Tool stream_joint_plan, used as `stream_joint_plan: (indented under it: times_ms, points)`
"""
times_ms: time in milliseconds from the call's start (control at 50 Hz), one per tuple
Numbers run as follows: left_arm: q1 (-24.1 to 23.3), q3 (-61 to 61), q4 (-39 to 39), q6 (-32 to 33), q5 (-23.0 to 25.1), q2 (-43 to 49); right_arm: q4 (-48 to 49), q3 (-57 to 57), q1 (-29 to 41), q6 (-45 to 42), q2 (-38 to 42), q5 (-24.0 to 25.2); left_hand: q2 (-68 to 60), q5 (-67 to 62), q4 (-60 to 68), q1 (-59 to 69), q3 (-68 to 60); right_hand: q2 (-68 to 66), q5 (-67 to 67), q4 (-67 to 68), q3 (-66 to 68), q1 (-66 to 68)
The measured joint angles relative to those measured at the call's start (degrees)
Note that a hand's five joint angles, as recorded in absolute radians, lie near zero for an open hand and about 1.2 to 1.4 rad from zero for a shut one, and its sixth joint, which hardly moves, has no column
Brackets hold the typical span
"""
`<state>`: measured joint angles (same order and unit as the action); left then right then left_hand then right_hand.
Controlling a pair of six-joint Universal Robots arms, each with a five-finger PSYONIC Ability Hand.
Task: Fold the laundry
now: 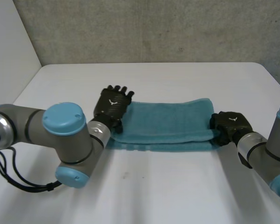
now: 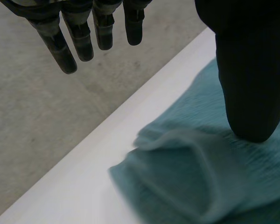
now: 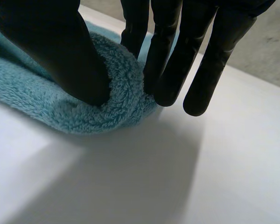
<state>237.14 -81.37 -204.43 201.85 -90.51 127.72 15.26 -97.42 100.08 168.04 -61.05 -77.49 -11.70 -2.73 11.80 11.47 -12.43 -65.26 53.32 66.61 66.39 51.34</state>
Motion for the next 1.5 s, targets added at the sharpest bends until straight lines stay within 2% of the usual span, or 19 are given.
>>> stream_joint_plan:
  times_ms: [200, 320, 340, 360, 400, 500, 540, 560, 600, 620, 640, 700, 740, 860, 940, 1020, 1120, 1280, 1500]
  points:
    - [2.4, -10.3, 0.0, -0.4, -3.1, -13.0, 0.4, 8.2, 0.7, -5.6, -0.7, -1.8, 0.0, 0.0, 0.0, 0.0, 0.0, -2.1, 1.7, 1.7, 1.3, 0.1]
    - [4.9, -15.0, 0.0, -0.6, -3.6, -19.3, -2.7, 17.8, 9.9, -7.7, -1.0, -3.6, 0.0, 0.0, 0.0, 0.0, 0.0, -2.1, 2.3, 1.7, 1.4, 0.1]
    - [5.9, -16.7, 0.0, -0.7, -3.8, -21.7, -4.5, 22.5, 15.5, -8.1, 0.0, -4.1, 0.0, 0.0, 0.0, 0.0, 0.0, -2.1, 2.5, 1.7, 1.4, 0.1]
    - [6.5, -17.5, 0.1, -0.7, -3.9, -23.0, -5.1, 24.4, 17.8, -8.3, 0.6, -4.4, 0.0, 0.0, 0.0, 0.0, 0.0, -2.1, 2.5, 1.7, 1.4, 0.1]
    - [7.5, -18.7, 0.1, -0.8, -4.1, -24.8, -6.4, 28.3, 23.3, -8.7, 3.0, -4.4, 0.0, 0.0, 0.0, 0.0, 0.0, -2.1, 2.7, 1.7, 1.4, 0.1]
    - [9.1, -19.9, 0.2, -1.2, -4.2, -27.0, -7.5, 32.0, 30.0, -9.6, 7.8, -4.1, 0.0, 0.0, 0.0, 0.0, 0.0, -2.1, 2.7, 1.7, 1.4, 0.1]
    - [9.9, -19.9, 0.2, -2.0, -4.1, -27.7, -8.0, 33.9, 35.0, -11.2, 13.2, -4.0, 0.0, 0.0, 0.0, 0.0, 0.0, -2.1, 2.8, 1.7, 1.4, 0.6]
    - [10.0, -19.8, 0.1, -2.2, -4.0, -27.7, -8.1, 34.1, 35.5, -11.7, 14.1, -4.1, 0.0, 0.0, 0.0, 0.0, 0.0, 0.8, 0.9, -0.7, -0.9, -0.3]
    - [10.2, -19.2, 0.1, -3.1, -3.9, -27.6, -8.3, 34.5, 36.6, -13.0, 16.1, -4.6, 0.0, 0.0, 0.0, 0.0, 0.0, 18.7, -16.2, -19.4, -19.4, -13.7]
    - [10.2, -18.9, 0.1, -3.3, -3.8, -27.5, -8.3, 34.6, 36.8, -13.3, 16.5, -4.8, 0.0, 0.0, 0.0, 0.0, 0.0, 18.7, -16.2, -19.4, -19.4, -13.7]
    - [10.1, -18.2, 0.1, -4.0, -3.6, -27.2, -8.4, 34.8, 37.0, -14.0, 16.7, -5.7, 0.0, 0.0, 0.0, 0.0, 0.0, 36.5, -33.4, -36.8, -36.6, -26.5]
    - [9.8, -17.1, 0.1, -4.7, -3.4, -26.6, -8.4, 34.9, 37.0, -14.4, 16.4, -6.7, 0.0, 0.0, 0.0, 0.0, 0.0, 40.5, -38.2, -41.6, -41.4, -29.9]
    - [8.5, -14.0, 0.3, -6.1, -2.4, -24.2, -8.4, 34.9, 35.7, -13.0, 12.9, -9.7, 0.0, 0.0, 0.0, 0.0, 0.0, 51.3, -48.8, -52.8, -53.1, -38.7]
    - [4.3, -5.5, 3.4, -8.6, 0.2, -17.6, -8.8, 33.6, 29.9, -2.8, 5.4, -12.3, 0.0, 0.0, 0.0, 0.0, 0.0, 52.5, -49.6, -53.2, -54.1, -39.2]
    - [1.8, 1.2, 8.1, -12.4, 1.2, -12.1, -10.5, 32.9, 26.0, 4.7, 3.2, -10.6, 0.0, 0.0, 0.0, 0.0, 0.0, 52.5, -49.6, -53.2, -54.1, -39.2]
    - [0.5, 6.1, 13.4, -17.3, 1.5, -7.0, -13.8, 33.1, 23.2, 8.6, 4.6, -8.0, 0.0, 0.0, 0.0, 0.0, 0.0, 52.5, -49.6, -53.2, -54.1, -39.2]
    - [0.1, 8.4, 18.8, -21.6, 1.1, -2.5, -18.4, 35.3, 21.0, 9.7, 11.3, -5.7, 0.0, 0.0, 0.0, 0.0, 0.0, 52.5, -49.6, -53.2, -54.1, -39.2]
    - [0.7, 6.2, 23.5, -22.1, -1.3, -0.5, -24.1, 39.5, 19.6, 9.0, 19.2, -5.3, 0.0, 0.0, 0.0, 0.0, 0.0, 52.5, -49.6, -53.2, -54.1, -39.2]
    - [1.2, 4.7, 25.8, -21.3, -2.5, -4.0, -26.7, 42.5, 18.9, 8.6, 17.2, -5.2, 0.0, 0.0, 0.0, 0.0, 0.0, 52.5, -50.1, -53.2, -54.1, -39.7]
